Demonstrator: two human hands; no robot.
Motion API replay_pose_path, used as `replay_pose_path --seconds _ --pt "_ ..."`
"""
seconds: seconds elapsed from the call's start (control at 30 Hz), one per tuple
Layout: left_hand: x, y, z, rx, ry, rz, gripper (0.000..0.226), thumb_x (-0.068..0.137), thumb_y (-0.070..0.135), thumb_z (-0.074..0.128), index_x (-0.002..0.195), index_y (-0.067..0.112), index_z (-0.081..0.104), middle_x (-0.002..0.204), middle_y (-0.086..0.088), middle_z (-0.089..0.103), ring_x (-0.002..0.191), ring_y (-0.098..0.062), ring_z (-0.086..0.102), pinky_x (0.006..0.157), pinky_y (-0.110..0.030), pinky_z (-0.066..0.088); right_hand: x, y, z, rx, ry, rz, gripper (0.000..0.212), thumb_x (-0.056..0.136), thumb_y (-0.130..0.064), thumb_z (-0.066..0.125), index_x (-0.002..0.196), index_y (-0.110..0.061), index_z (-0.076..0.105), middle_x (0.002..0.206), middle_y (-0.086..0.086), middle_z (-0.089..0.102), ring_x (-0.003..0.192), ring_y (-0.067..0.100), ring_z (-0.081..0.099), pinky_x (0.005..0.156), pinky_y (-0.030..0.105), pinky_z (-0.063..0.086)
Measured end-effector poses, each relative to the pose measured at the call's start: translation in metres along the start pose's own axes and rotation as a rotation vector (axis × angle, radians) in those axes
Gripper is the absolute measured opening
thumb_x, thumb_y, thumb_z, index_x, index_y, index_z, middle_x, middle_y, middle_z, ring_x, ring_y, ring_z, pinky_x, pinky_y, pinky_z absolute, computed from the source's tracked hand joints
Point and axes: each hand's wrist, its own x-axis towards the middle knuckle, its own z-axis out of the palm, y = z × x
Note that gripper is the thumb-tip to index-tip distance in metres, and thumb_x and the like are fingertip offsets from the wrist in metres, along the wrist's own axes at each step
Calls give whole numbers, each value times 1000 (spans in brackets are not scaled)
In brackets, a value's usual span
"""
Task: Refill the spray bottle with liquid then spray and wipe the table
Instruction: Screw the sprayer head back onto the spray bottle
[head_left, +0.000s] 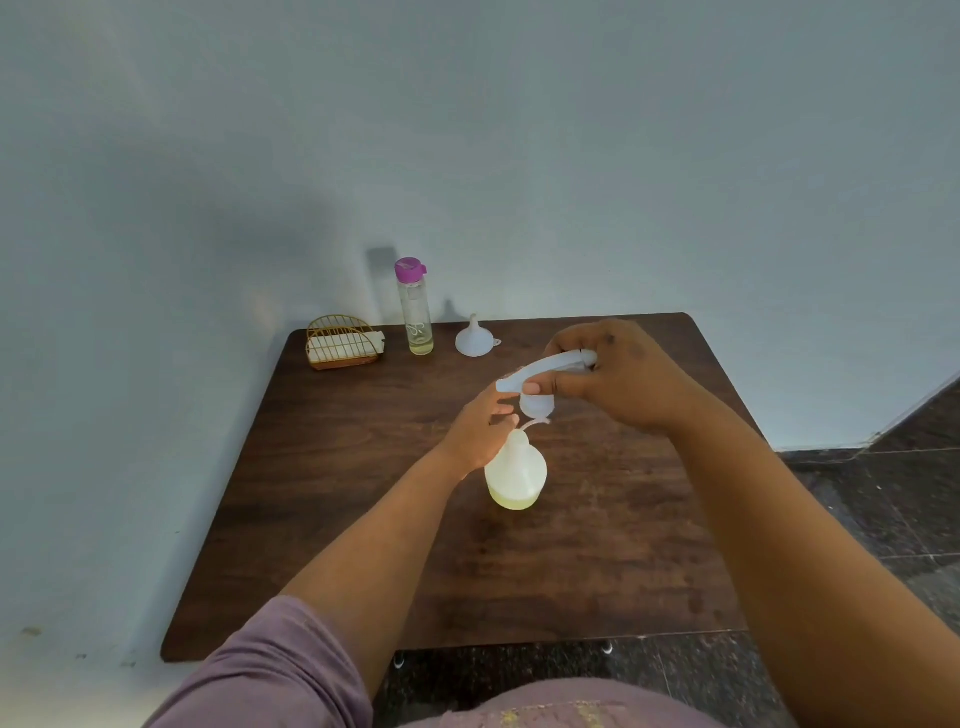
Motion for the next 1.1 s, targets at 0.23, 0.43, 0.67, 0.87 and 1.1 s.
replay_pose_path --seconds 0.23,0.43,0.67,0.87,1.1 --pt "5 -12 1 90 -178 9 51 92 0 52 140 16 46 138 -5 54 126 -23 51 103 -35 45 17 19 22 19 -61 28 39 79 -42 72 110 -19 69 100 -8 64 82 7 56 69 15 40" --pt "-2 -27 10 32 -114 -12 56 84 14 70 136 20 49 138 0 54 123 -17 52 101 -34 46 19 40 34 127 -82 125 18 84 -31 70 101 -25 71 95 -9 68 78 10 58 67 19 43" --pt "0 -36 16 79 -33 -22 46 91 24 67 134 15 52 133 -2 60 120 -20 58 100 -35 50 25 63 59 31 -112 217 27 82 -32 73 106 -21 71 95 -5 66 75 8 54 63 17 39" --pt "-1 -39 23 15 26 -82 48 89 27 70 131 14 53 132 -3 59 115 -18 58 92 -28 48 23 68 79 -10 -109 227 27 82 -22 73 109 -18 69 107 1 67 86 15 59 70 18 46" --pt "-5 -40 28 -121 16 -99 47 90 26 68 133 17 51 133 -2 59 119 -20 56 100 -36 49 23 77 95 -158 -155 240 29 86 -20 69 115 -16 66 114 6 63 95 15 53 80 22 41"
